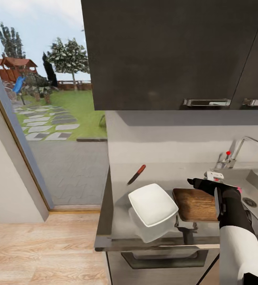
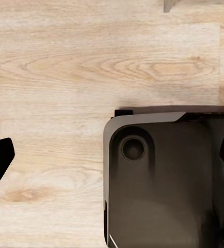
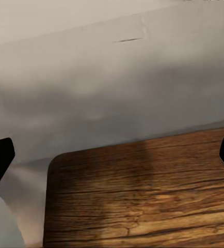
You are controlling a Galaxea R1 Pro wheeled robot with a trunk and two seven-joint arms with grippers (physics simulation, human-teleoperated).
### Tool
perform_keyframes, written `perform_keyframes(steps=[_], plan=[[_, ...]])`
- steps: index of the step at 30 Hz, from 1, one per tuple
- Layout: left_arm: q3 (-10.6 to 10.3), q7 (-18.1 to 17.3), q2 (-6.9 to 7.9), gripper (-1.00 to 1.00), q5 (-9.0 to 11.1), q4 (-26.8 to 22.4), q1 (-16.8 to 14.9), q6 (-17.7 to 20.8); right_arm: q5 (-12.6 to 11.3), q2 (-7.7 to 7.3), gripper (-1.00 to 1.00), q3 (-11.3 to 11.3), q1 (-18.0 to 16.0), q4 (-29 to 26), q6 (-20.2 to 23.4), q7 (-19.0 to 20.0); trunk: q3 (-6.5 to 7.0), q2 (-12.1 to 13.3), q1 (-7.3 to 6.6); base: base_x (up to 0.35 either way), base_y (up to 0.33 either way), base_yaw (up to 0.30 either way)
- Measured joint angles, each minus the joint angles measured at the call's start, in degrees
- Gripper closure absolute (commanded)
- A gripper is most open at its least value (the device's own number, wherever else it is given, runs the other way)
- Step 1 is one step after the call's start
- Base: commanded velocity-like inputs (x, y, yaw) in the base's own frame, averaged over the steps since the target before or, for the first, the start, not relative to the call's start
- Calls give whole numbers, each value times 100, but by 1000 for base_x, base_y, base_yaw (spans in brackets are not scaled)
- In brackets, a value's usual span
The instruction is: In the kitchen, take the Vidalia onion out of the sink, dice it on the chopping board with the paring knife, put the diced onion into the bowl on the countertop, then place both the paring knife and the chopping board into the sink.
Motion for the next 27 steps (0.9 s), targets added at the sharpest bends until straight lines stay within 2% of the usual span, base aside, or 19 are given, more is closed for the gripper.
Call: perform_keyframes(steps=[3,5,7,8,9,12,14,15,19,21,24,27], plan=[[0,0,0,-100,-2,-1,0,0,1,-14,-100,20,-1,0,3,-12,0,0,0,1,6,0],[0,0,0,-100,-2,-1,0,0,22,-23,-100,139,-1,0,14,-37,0,0,0,0,3,0],[0,0,-2,-100,-3,-1,0,0,97,-39,-100,446,-5,-6,33,-104,0,0,0,0,1,0],[0,0,-4,-100,-3,-1,0,0,120,-43,-100,531,-7,-8,38,-139,0,0,0,0,0,0],[-2,0,-6,-100,-3,-1,0,0,156,-54,-100,730,-14,-23,63,-299,0,0,0,0,0,0],[-1,0,-8,-100,-3,-1,0,0,172,-55,-100,912,-115,-35,182,-702,0,0,0,0,0,0],[-2,0,-8,-100,-3,-1,0,0,166,-37,-100,974,-308,-18,347,-922,0,0,0,0,0,0],[-1,0,-9,-100,-3,0,0,0,154,-20,-100,1042,-542,32,585,-1055,2,0,1,0,0,0],[-3,-5,-9,-100,-2,-1,0,0,154,8,-100,1296,-1078,281,1071,-1173,0,-1,0,0,0,0],[-1,-6,-9,-100,0,0,0,0,146,57,-100,1468,-1414,595,1220,-1200,1,0,0,0,0,0],[-1,-7,-9,-100,2,-1,0,0,157,135,-100,1547,-1768,1029,1282,-1219,0,0,0,0,0,0],[0,-8,-9,-100,4,-1,0,0,157,224,-100,1592,-2269,1789,1291,-1334,0,0,0,15,8,0]])
